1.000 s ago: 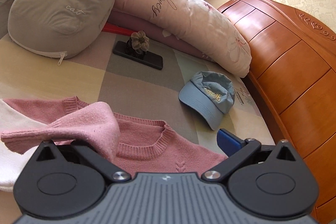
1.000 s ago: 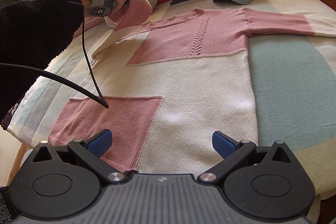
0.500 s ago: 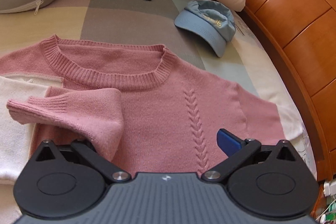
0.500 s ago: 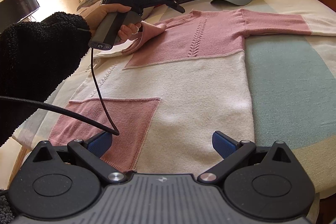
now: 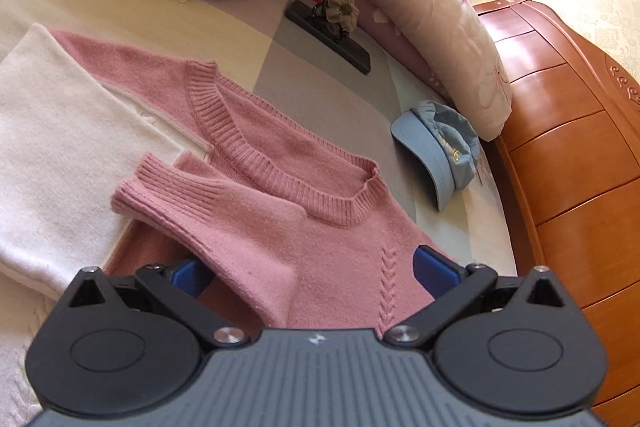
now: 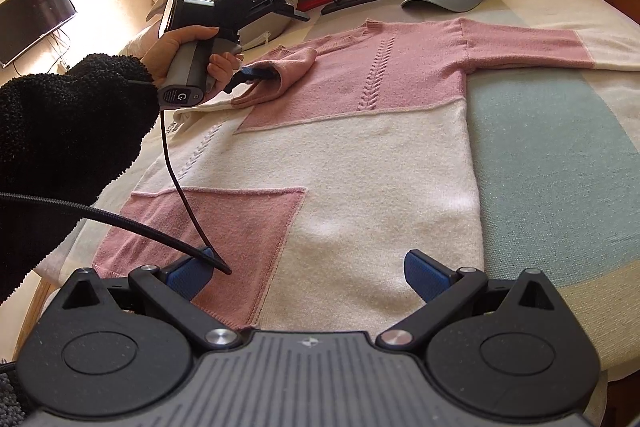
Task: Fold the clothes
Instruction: 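Carry the sleeve across the sweater chest and open the left tool, then withdraw the open left tool above the folded sleeve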
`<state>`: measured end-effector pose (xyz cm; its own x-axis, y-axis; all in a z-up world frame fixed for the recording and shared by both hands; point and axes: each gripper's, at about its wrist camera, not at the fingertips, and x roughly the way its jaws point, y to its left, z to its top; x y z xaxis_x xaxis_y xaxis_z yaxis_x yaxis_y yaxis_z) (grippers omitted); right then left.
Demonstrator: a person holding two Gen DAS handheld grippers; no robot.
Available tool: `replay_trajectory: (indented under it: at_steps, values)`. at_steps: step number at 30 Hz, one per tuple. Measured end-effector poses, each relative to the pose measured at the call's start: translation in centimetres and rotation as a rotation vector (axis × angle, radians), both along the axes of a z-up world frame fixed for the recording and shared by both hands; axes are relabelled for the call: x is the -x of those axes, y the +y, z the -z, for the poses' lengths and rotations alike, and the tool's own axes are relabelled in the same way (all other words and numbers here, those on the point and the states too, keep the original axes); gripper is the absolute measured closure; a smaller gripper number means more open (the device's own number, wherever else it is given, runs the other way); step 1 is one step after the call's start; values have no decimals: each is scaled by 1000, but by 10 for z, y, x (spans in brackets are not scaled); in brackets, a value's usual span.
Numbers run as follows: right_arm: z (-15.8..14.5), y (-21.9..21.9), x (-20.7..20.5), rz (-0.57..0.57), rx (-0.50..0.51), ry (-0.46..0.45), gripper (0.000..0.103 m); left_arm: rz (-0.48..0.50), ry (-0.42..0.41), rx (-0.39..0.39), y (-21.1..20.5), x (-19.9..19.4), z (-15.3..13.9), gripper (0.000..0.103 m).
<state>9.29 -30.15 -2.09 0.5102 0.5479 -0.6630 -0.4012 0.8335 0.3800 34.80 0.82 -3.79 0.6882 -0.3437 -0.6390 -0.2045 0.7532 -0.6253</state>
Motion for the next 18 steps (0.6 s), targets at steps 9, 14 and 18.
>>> replay_trajectory:
  at_steps: [9,14,18]
  values:
    - [-1,5,1,-1,23,-1,0,251,-105,10,-47,-7,-22,1]
    - [-3,4,1,14,36,-5,0,295,-129,-74,-41,7,-33,1]
    - [-6,3,0,18,39,-14,0,294,-142,-163,-16,24,-41,1]
